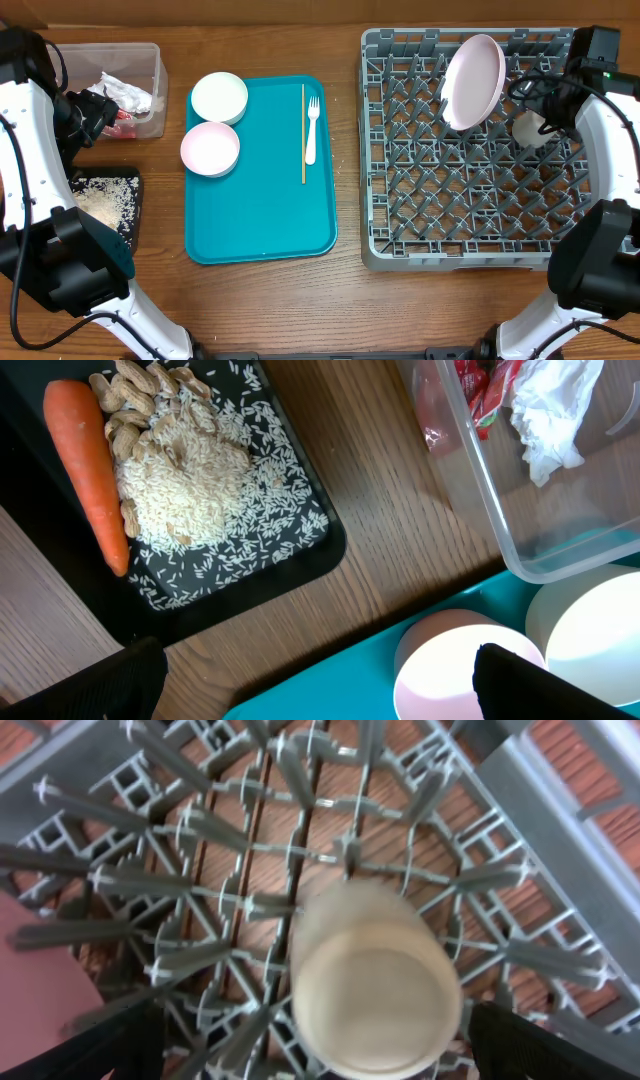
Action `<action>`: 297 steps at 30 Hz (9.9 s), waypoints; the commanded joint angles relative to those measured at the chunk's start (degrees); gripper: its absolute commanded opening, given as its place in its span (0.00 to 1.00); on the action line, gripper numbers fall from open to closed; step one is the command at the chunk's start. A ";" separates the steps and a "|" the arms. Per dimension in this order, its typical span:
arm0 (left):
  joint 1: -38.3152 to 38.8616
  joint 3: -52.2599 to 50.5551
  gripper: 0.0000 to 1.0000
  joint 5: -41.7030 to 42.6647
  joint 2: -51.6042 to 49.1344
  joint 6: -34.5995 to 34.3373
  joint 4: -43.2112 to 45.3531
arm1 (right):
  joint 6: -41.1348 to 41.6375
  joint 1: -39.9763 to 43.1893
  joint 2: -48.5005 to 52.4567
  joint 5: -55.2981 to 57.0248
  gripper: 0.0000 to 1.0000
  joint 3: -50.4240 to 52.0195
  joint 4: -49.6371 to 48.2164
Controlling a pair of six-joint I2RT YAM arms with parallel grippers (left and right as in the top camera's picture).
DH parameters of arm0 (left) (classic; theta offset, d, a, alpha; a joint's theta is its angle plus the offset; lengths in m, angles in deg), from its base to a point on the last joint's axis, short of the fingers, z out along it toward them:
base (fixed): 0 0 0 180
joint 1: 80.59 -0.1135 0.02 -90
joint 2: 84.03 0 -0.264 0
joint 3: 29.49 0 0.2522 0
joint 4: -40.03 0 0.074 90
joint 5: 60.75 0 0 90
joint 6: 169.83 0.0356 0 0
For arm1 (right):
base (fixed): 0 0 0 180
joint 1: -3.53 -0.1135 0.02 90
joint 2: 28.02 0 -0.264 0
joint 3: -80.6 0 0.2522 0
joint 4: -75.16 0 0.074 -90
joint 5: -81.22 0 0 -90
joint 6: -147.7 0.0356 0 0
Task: Sort waste into correct bins and load items into the dishwasher rack
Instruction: 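Return the right gripper to the pink bowl and grip its rim, then lift the pink bowl and carry it right over the dish rack, then lower the pink bowl into the rack's right side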
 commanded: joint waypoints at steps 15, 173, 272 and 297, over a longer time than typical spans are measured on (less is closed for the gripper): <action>0.44 -0.09 1.00 -0.63 -0.20 -0.57 0.00 | 2.03 -14.56 -18.32 -49.92 1.00 -4.59 -11.98; 0.44 -0.09 1.00 -0.63 -0.20 -0.57 0.02 | 45.44 -30.01 -19.08 45.46 0.04 -5.75 45.03; 0.44 -0.09 1.00 -0.63 -0.20 -0.57 0.02 | 8.81 -3.54 -19.06 1.81 0.39 21.07 18.58; 0.44 -0.09 1.00 -0.63 -0.20 -0.57 0.02 | -1.16 -3.48 -19.08 -26.03 0.04 11.85 14.14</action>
